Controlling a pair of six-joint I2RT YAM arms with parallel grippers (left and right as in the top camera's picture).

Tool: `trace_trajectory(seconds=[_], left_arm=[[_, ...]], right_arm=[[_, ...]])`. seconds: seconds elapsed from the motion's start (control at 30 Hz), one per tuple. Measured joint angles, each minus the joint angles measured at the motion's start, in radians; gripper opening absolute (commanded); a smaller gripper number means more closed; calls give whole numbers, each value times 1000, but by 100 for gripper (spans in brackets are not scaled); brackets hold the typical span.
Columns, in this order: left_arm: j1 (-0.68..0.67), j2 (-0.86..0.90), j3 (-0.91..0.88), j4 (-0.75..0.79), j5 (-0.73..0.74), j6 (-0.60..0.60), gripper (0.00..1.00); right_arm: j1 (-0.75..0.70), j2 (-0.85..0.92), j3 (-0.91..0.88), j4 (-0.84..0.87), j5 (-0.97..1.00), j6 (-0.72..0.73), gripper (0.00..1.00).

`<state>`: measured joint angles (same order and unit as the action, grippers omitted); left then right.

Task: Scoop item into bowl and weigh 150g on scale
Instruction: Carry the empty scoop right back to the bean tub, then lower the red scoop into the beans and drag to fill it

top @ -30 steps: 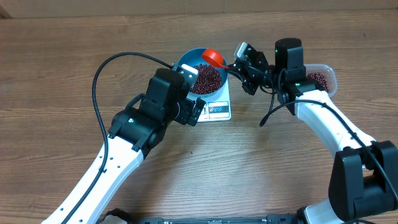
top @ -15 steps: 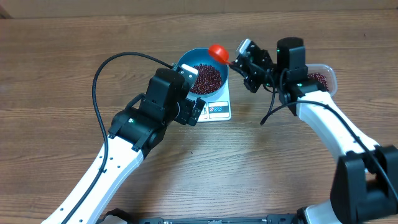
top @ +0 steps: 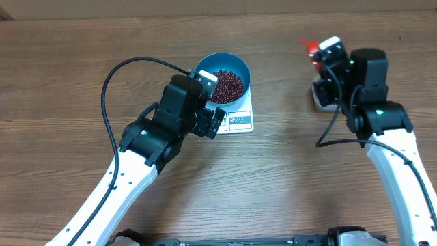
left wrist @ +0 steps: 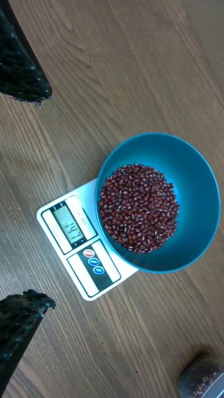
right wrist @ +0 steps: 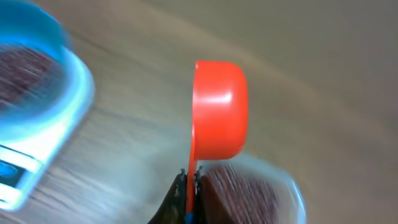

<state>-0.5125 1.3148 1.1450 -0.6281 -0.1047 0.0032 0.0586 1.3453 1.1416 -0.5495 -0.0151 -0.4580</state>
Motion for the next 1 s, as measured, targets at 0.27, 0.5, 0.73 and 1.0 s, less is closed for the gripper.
trace_trajectory(seconds=[0.27,0.5,0.73,1.0], left_arm=[[0,0,0,0,0,0,100],[0,0,0,0,0,0,99],[0,0,0,0,0,0,100],[0,0,0,0,0,0,100]], right_arm=[[-109,2,-11,-99,126,50,4],[-137,54,-55,-100,138,61,4],[-137,203,-72,-80,138,63,4],[-137,286,-77,-21,137,92,4]])
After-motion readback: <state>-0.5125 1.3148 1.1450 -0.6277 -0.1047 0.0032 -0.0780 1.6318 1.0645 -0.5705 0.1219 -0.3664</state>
